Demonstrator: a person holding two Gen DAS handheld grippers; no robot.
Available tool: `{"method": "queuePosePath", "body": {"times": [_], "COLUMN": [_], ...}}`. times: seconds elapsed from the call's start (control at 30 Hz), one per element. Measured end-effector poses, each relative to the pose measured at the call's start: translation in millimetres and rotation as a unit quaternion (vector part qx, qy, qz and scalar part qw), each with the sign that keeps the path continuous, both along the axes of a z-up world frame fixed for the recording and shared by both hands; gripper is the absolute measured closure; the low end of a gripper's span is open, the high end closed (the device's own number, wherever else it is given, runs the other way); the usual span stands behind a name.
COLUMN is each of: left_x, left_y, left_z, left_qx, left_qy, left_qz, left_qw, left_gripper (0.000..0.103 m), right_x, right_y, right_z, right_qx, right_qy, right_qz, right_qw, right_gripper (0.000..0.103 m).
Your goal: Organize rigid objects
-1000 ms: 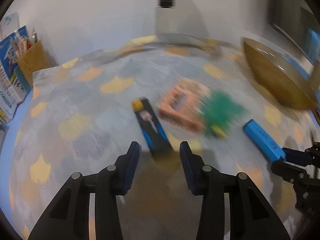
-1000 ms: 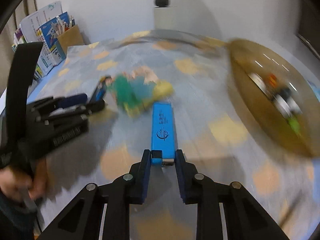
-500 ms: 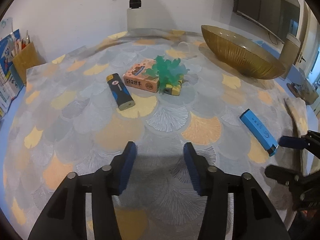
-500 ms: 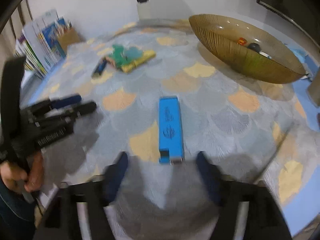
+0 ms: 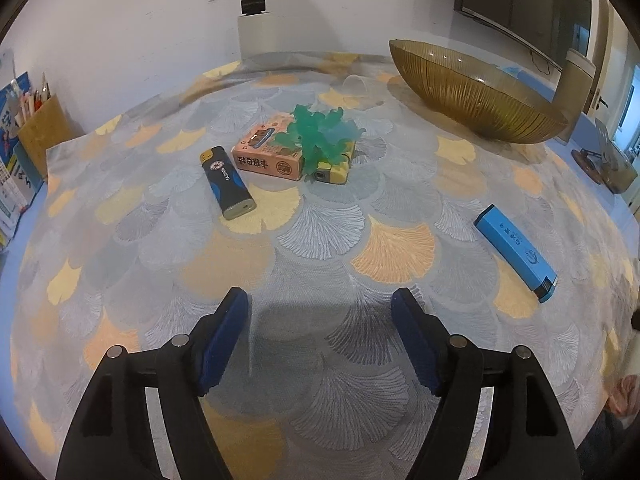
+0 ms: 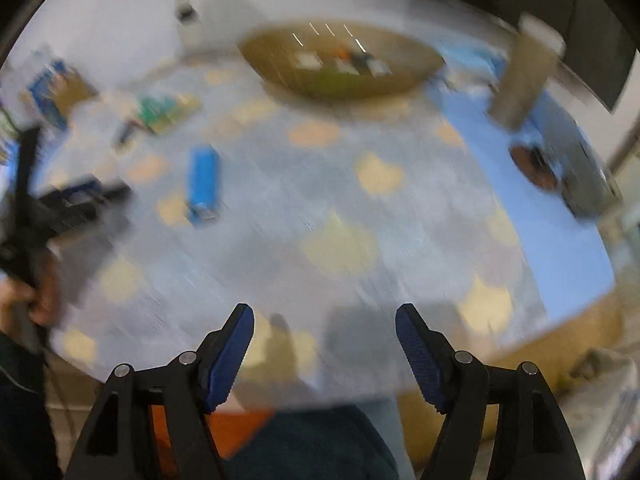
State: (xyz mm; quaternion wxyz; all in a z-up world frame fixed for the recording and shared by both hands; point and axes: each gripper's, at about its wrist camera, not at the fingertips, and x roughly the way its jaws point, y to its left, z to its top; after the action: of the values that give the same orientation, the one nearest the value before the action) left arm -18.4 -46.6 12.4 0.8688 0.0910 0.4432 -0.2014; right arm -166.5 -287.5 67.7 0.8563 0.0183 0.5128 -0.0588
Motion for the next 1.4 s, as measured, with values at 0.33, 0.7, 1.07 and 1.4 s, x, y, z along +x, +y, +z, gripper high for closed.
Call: {"method": "queuePosePath", "body": {"times": [0.33,0.7,1.07,1.4], "left_x": [29.6,111.2,41.2,-30.1], "left_y": [55.7,21.7,38.3,49.1], "left_z": [9.8,-4.2,10.8,12.2], "left_qx": [-0.066,0.004,-0.045,-0.051], "left_qy": [0.024,0.021,-0.002,-0.004], "left_qz": [0.106,0.123,0.081,0.073], "left_qw": [0.9919,0.9922,0.9957,0.9960], "left_gripper": [0.031,0.065,0.083,0.082], "right_x": [85.1,112.2,97.3,70.2], "right_y": [78.5,71.3,54.1,58.5], "right_z": [-20.6,-46.0,-44.7,-43.5], "right_qx": [-0.041,0.013,0.102,0.077], "right_qy": [-0.018,-0.023,-0.054,-0.061], "right_qz": [0.107,0.130,0.135,0.131], "right_qw": [0.993,0.991,0.984,0.986], "right_gripper": [0.031,0.054,0.079,0.079]}}
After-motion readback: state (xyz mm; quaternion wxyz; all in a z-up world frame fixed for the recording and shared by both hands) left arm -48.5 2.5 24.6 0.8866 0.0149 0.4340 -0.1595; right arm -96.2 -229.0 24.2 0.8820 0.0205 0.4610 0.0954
